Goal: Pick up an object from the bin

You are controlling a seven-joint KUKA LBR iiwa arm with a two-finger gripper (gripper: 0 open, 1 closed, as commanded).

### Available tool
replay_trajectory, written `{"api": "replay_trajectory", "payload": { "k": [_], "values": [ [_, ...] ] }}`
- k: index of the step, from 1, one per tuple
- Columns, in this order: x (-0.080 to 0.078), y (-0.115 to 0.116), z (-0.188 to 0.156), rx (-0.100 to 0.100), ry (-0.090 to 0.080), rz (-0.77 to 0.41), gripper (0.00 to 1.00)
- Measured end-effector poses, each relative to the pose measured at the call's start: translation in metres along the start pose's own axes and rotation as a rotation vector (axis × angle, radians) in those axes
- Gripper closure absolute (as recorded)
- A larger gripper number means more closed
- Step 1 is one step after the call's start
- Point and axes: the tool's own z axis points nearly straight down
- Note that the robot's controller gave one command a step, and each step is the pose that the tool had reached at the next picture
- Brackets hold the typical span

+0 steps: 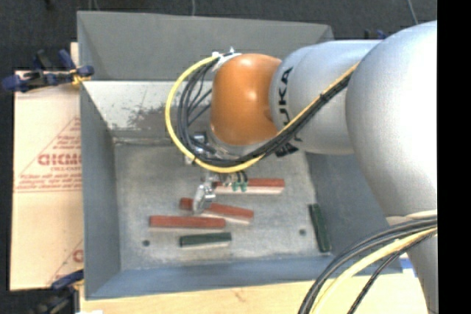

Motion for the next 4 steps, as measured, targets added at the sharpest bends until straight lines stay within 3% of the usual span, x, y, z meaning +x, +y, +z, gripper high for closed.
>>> {"api": "replay_trajectory", "payload": {
  "k": [1, 2, 3, 4],
  "values": [
    [0.036, -0.015, 0.012, 0.002, 0.012, -0.121, 1.0],
    [0.026, -0.014, 0.008, -0.002, -0.037, -0.117, 0.0],
    [0.026, -0.014, 0.008, -0.002, -0.037, -0.116, 0.0],
    [0.037, -0.013, 0.012, 0.002, 0.017, -0.169, 1.0]
  ]
}}
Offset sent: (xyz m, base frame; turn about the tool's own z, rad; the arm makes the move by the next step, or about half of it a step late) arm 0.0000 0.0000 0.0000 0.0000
